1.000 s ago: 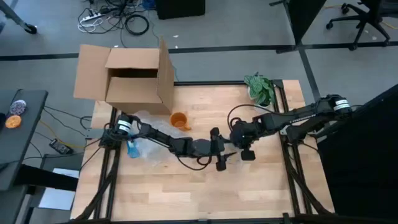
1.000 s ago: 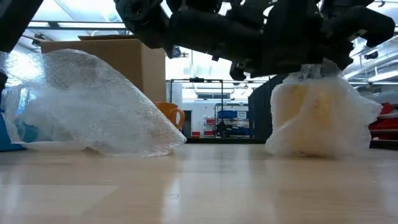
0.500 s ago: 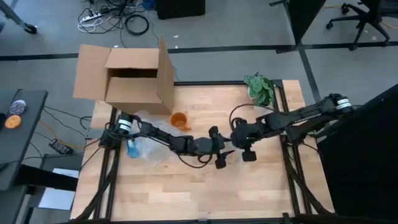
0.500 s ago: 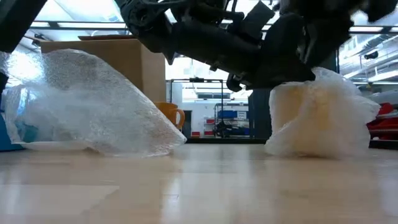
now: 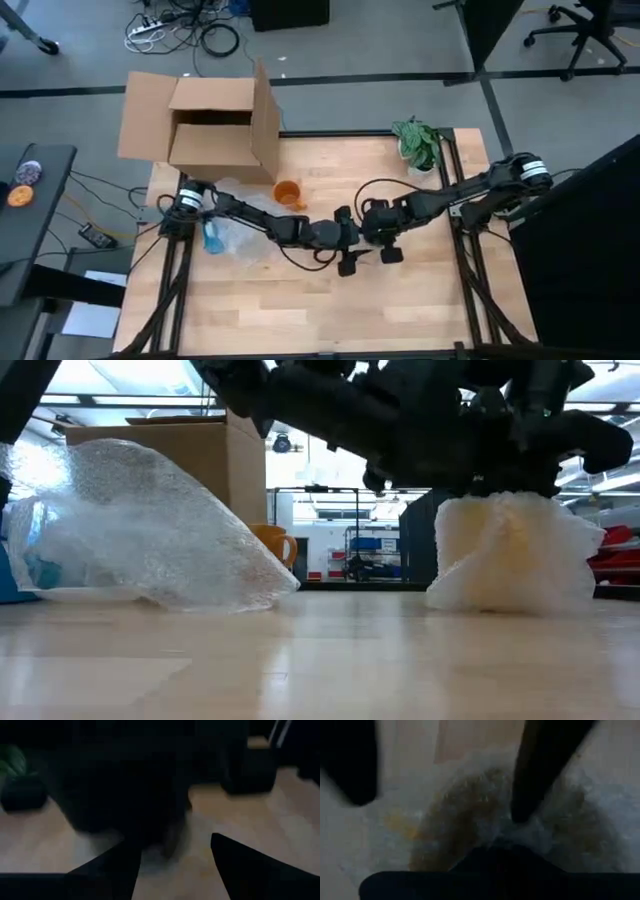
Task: Wrap mug
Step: Wrap the yellow mug using the transparent bubble wrap
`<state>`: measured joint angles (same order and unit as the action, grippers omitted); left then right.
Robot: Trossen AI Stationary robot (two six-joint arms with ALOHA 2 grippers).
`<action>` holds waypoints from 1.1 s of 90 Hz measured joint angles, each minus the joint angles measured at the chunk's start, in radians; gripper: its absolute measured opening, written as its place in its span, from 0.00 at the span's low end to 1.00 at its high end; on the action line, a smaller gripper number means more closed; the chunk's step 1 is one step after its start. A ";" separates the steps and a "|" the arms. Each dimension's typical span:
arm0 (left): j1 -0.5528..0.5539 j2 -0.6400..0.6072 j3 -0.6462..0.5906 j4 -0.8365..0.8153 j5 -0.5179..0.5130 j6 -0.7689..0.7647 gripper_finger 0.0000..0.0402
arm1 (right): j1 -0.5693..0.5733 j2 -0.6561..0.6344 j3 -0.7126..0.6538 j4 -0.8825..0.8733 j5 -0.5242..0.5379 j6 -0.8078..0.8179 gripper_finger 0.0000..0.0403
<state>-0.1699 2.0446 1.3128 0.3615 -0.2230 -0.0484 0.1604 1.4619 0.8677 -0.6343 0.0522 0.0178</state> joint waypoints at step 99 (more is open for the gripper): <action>-0.054 -0.175 -0.003 -0.592 -0.002 -0.100 0.56 | -0.027 0.088 0.036 0.009 -0.045 -0.038 0.00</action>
<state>-0.2244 1.8698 1.3098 -0.2303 -0.2254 -0.1483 0.1336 1.5503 0.9039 -0.6250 0.0076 -0.0200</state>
